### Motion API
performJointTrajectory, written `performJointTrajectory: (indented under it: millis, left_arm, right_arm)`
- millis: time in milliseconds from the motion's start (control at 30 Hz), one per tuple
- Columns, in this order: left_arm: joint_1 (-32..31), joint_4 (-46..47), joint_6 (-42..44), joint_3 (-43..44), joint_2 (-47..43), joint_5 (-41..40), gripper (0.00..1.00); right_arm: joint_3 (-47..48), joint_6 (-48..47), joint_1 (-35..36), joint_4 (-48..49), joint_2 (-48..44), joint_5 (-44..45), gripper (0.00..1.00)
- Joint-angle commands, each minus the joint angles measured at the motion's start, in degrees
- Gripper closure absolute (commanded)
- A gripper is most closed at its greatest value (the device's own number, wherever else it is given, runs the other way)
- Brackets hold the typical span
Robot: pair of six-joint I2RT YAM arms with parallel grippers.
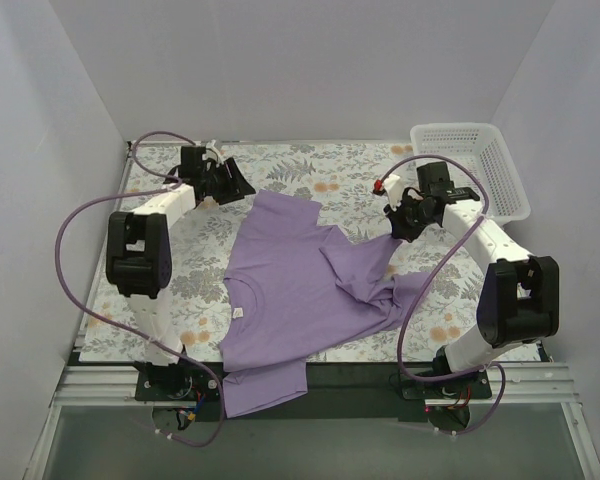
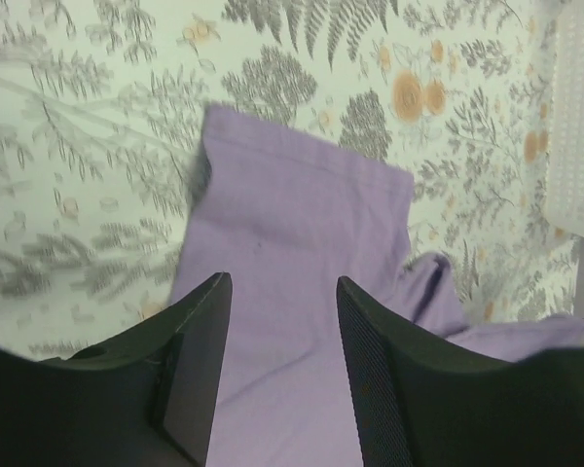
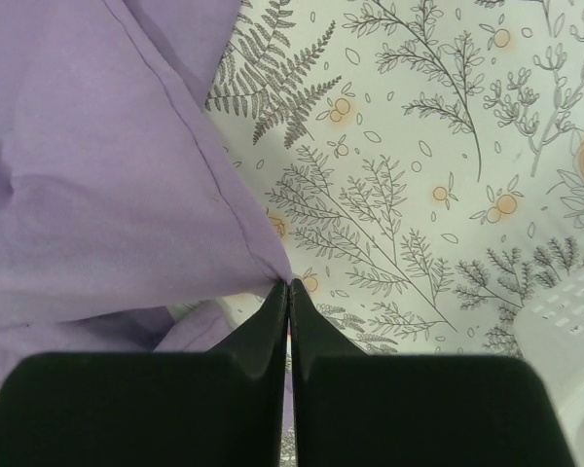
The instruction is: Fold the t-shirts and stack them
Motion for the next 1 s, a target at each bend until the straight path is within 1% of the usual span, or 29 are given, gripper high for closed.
performJointTrajectory:
  millis: [0,33,67,133,167,200,400,467,567,700,833,967]
  left_arm:
    - [-0.06,-3.75,4.55,9.38,7.06,-0.32,0.54]
    - [-0.06,-4.54,4.64,13.58,9.01,-0.50,0.55]
    - [-0.15,-5.50,4.98,15.53,10.94,-0.15,0.56]
    - [-0.15,-8.31,4.99,20.79,17.61,1.34,0.62]
    - [-0.24,-8.85,4.99,22.04,18.86,1.52,0.62]
    - [-0.50,-9.29,4.99,24.32,19.92,1.52,0.62]
    - [-2.78,-14.37,6.31,31.54,27.30,-1.29,0.61]
    - [-3.58,-17.27,6.66,36.71,29.75,-3.22,0.61]
    - [-4.28,-20.97,6.57,41.38,33.10,-4.28,0.61]
    - [-5.60,-23.79,7.27,42.45,34.34,-8.48,0.62]
    - [-7.53,-26.16,9.38,43.76,35.04,-15.77,0.64]
    - [-9.20,-27.92,10.96,44.73,35.92,-19.04,0.68]
  right_arm:
    - [-1.48,-0.50,-0.86,2.19,-0.05,-5.57,0.99]
    - [-1.91,-0.50,-0.86,2.19,0.04,-5.93,0.99]
    - [-1.83,-0.50,-0.94,2.19,-0.04,-6.11,0.99]
    - [-1.74,-0.50,-1.38,2.11,-0.48,-7.42,0.99]
    - [-1.74,-0.58,-1.38,2.10,-0.75,-7.69,0.99]
    - [-1.83,-0.58,-1.38,2.19,-0.92,-7.95,0.99]
    - [-2.45,-0.93,-1.83,2.19,-1.36,-9.62,0.99]
    - [-2.53,-0.85,-2.00,2.19,-1.54,-9.89,0.99]
    - [-2.71,-1.02,-2.35,2.28,-1.54,-10.24,0.99]
    - [-2.71,-0.94,-2.88,2.19,-1.63,-10.85,0.99]
    - [-2.80,-0.94,-3.32,2.28,-1.80,-11.12,0.99]
    - [-2.80,-0.94,-3.67,2.19,-1.80,-11.38,0.99]
